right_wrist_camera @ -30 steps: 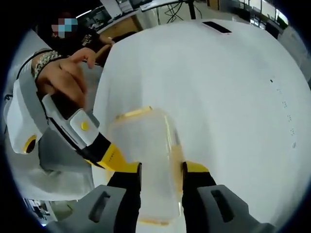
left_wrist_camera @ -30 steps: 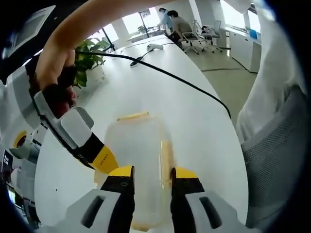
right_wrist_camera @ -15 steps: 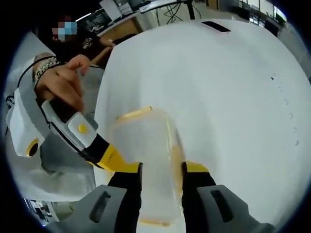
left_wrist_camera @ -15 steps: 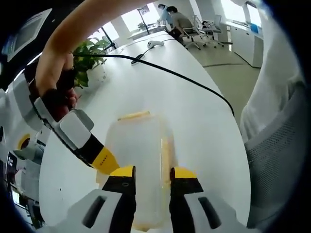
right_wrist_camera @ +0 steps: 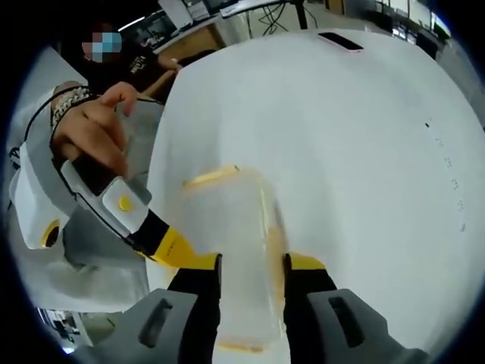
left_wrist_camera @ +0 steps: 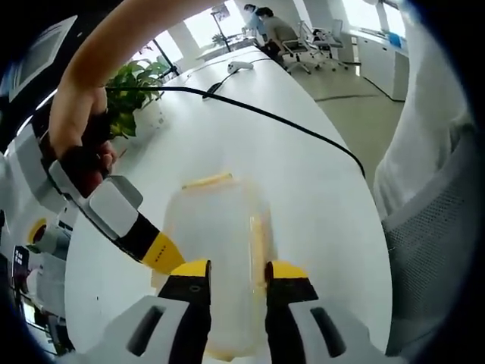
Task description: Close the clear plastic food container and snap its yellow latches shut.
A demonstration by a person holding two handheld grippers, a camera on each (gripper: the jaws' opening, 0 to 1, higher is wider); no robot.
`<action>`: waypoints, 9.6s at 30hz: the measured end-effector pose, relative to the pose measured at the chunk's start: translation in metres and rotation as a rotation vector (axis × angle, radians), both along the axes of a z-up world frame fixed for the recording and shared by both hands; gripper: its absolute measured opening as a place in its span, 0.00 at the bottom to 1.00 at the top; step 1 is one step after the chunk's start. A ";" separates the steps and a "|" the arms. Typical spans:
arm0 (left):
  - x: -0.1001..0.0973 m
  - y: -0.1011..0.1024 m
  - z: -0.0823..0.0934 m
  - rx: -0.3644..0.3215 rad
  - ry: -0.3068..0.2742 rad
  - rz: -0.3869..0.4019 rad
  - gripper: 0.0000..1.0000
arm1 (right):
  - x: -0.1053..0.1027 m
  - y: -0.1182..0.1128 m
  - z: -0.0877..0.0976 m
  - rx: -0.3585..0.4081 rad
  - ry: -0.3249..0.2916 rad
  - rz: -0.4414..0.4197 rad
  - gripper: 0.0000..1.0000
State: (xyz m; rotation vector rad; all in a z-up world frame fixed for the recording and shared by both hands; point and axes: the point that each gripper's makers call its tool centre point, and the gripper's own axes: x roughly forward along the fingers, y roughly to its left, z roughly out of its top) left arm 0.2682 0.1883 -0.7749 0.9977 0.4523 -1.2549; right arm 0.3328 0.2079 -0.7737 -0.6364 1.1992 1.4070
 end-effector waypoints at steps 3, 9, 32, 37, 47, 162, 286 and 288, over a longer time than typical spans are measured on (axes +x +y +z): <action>0.000 0.000 0.001 -0.012 -0.001 0.004 0.22 | 0.001 -0.002 0.001 0.010 -0.020 0.003 0.29; 0.000 -0.001 0.003 -0.044 0.016 0.032 0.23 | 0.003 -0.004 0.001 0.035 -0.052 0.001 0.29; -0.008 0.014 0.004 -0.032 0.048 0.036 0.48 | 0.002 -0.009 0.007 0.117 -0.121 -0.074 0.40; -0.007 0.017 0.010 -0.043 0.066 0.047 0.55 | 0.003 -0.014 0.015 0.136 -0.147 -0.083 0.44; 0.005 0.040 0.014 -0.019 0.119 0.085 0.77 | -0.017 -0.033 0.012 0.110 -0.241 -0.014 0.56; 0.044 0.174 -0.018 0.128 0.241 0.042 0.73 | -0.027 0.066 -0.021 -0.053 -0.312 0.145 0.70; -0.038 0.304 0.098 -0.864 0.081 0.690 0.96 | -0.096 0.098 0.084 0.728 -0.641 -0.748 0.88; -0.039 0.307 0.091 -0.866 0.083 0.711 0.96 | -0.100 0.099 0.077 0.722 -0.640 -0.757 0.86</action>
